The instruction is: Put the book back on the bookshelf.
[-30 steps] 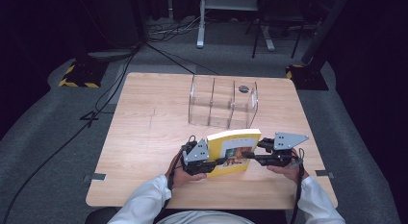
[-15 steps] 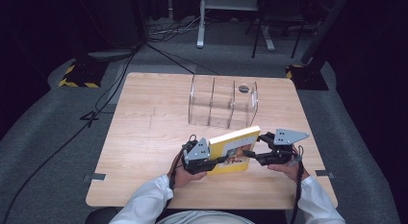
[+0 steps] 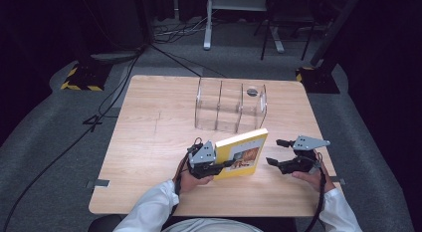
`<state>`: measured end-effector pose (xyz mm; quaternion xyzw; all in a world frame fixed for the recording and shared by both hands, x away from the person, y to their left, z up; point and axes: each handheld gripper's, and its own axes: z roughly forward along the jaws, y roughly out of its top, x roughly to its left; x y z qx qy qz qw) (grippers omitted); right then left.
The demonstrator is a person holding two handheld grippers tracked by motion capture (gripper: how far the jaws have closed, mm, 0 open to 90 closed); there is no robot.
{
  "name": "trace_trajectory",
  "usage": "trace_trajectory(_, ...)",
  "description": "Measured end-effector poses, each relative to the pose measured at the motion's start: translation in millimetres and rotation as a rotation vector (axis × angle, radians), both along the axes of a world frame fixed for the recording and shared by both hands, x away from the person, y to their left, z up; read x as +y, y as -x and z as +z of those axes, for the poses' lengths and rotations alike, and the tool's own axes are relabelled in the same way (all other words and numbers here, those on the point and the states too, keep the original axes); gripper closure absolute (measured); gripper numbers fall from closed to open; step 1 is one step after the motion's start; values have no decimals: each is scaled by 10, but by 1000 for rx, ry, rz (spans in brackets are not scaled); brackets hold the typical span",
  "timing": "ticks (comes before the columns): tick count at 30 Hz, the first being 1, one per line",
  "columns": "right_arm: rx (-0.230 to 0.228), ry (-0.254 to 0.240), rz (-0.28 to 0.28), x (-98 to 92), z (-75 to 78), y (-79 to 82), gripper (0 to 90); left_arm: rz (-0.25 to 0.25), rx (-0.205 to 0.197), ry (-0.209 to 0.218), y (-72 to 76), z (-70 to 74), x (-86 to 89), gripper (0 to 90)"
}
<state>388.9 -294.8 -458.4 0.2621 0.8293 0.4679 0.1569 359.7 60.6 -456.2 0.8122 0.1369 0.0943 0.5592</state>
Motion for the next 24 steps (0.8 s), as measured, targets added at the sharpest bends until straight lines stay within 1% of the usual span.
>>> trace_trajectory(1,0,0,0,0,0,0,171,2,1,0,-4,1,0,759)
trace_trajectory(3,20,25,-51,-92,-64,-7,180,4,4,3,-17,3,2,759)
trace_trajectory(4,37,14,-61,-131,-95,-10,183,7,3,0,-21,3,2,760)
trace_trajectory(5,48,15,-75,-161,-127,-12,185,10,5,0,-26,5,3,760)
trace_trajectory(6,59,27,-84,-178,-156,-12,184,11,3,0,-34,5,2,760)
trace_trajectory(7,70,43,-86,-195,-200,-17,184,12,4,-1,-39,8,0,760)
trace_trajectory(8,70,43,-86,-195,-200,-17,184,18,6,1,-41,11,-5,760)
trace_trajectory(9,90,60,-89,-194,-238,-34,186,21,5,1,-52,19,-10,760)
trace_trajectory(10,90,60,-89,-194,-238,-34,186,21,5,1,-52,19,-10,760)
trace_trajectory(11,93,62,-91,-189,-246,-41,188,32,-8,-4,-57,26,-10,760)
trace_trajectory(14,108,75,-79,-158,-264,-49,189,39,1,-2,-83,33,-2,761)
trace_trajectory(15,109,77,-78,-154,-265,-49,189,44,6,-2,-92,35,5,761)
trace_trajectory(18,118,75,-71,-149,-271,-54,189,52,-8,-10,-106,50,18,761)
trace_trajectory(20,120,69,-70,-147,-276,-58,189,70,-3,-1,-137,71,42,761)
trace_trajectory(21,120,69,-70,-147,-276,-58,189,70,-3,-1,-137,71,42,761)
trace_trajectory(22,123,67,-68,-147,-276,-58,189,80,-14,-3,-156,81,57,761)
trace_trajectory(24,123,67,-68,-147,-277,-60,189,86,-9,2,-179,92,71,761)
